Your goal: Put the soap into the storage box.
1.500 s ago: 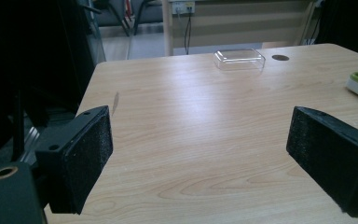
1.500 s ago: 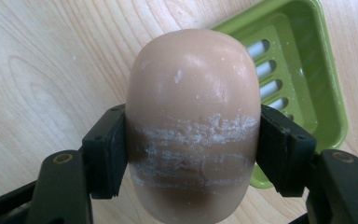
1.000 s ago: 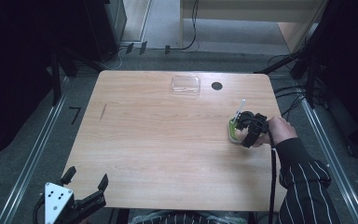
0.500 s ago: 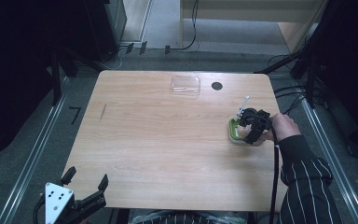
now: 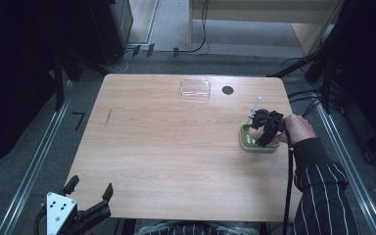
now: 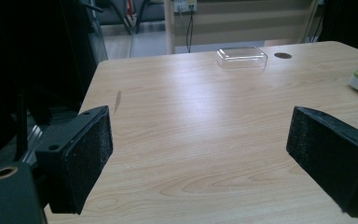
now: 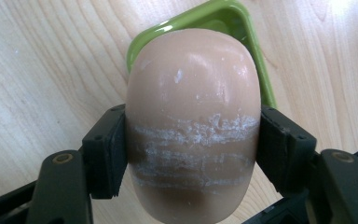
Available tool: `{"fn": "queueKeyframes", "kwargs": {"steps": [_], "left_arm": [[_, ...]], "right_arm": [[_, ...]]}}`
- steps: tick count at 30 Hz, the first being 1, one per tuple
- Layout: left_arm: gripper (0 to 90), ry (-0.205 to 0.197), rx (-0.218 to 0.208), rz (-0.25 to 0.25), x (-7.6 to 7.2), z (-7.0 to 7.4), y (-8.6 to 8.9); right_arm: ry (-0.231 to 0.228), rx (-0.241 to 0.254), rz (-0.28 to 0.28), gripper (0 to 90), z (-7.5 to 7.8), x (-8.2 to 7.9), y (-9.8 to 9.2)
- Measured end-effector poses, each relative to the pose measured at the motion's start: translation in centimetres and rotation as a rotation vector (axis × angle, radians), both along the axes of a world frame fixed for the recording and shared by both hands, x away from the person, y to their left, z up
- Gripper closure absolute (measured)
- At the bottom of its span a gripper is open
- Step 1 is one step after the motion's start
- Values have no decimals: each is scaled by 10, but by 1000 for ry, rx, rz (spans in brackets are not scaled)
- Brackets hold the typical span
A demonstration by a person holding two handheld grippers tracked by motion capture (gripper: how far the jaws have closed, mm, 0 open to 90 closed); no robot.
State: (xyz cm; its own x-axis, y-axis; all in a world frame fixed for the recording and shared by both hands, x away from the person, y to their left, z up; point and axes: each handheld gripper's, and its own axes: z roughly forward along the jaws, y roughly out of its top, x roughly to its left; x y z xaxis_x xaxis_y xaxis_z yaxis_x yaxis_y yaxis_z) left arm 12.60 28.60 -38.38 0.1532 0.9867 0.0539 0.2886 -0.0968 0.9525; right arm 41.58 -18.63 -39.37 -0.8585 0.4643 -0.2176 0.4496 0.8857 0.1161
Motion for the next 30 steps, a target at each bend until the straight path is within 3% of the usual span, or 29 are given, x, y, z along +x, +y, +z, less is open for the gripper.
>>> {"fn": "queueKeyframes", "kwargs": {"steps": [12,30], "left_arm": [[72,0,0,2,-1,0,1],[72,0,3,10,-3,0,2]], "right_arm": [[5,1,23,341,0,10,1],[33,-7,37,341,-12,25,-3]]}}
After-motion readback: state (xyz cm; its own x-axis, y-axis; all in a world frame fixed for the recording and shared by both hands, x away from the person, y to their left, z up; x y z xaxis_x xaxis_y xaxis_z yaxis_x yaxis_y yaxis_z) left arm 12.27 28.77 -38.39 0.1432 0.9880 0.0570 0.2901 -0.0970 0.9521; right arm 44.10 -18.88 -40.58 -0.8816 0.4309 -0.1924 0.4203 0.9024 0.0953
